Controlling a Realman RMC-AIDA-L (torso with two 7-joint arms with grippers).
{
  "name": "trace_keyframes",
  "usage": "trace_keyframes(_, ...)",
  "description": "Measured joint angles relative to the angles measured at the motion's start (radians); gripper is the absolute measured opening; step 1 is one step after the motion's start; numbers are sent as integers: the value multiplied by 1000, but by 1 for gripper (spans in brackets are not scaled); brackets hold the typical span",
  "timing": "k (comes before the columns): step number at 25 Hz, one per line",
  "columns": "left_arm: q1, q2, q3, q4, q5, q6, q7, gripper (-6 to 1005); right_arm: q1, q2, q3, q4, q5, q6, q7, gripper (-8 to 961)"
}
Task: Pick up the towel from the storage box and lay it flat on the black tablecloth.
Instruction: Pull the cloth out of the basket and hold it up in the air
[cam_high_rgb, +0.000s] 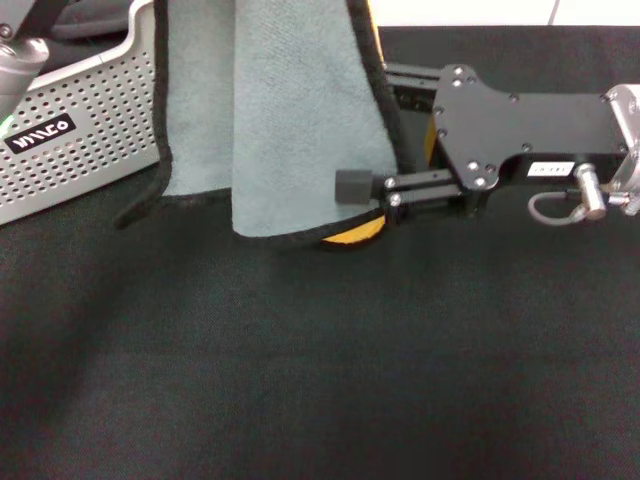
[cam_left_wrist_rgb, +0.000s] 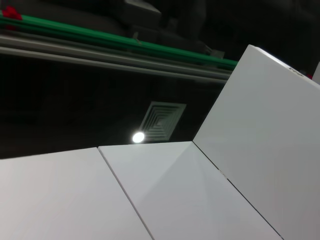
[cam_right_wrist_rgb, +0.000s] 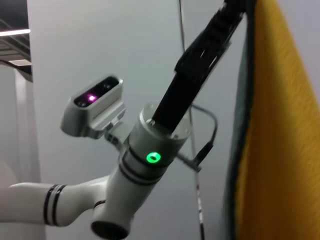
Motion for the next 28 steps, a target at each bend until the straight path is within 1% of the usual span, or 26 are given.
trace_keyframes(4,-3,1,9,1,-19,0,26,13,2,-1,-40,4,0,-1,8,795)
trace_keyframes(9,1,1,14,4,-25,0,58,13,-9,-2,-47,2,1,-7,12,795)
trace_keyframes(14,1,1,14,4,-25,0,63,13,-12,-5,-47,-1,2,-3,17,553)
trace_keyframes(20,-4,2,14,7,-26,0,64,13,-11,-6,-46,4,-4,2,23,491)
trace_keyframes(25,6,2,8,14,-27,2,64,12,-16,-11,-46,1,-7,2,31,428)
trace_keyframes(28,6,2,8,14,-31,4,67,12,-21,-11,-46,-9,-24,2,40,429)
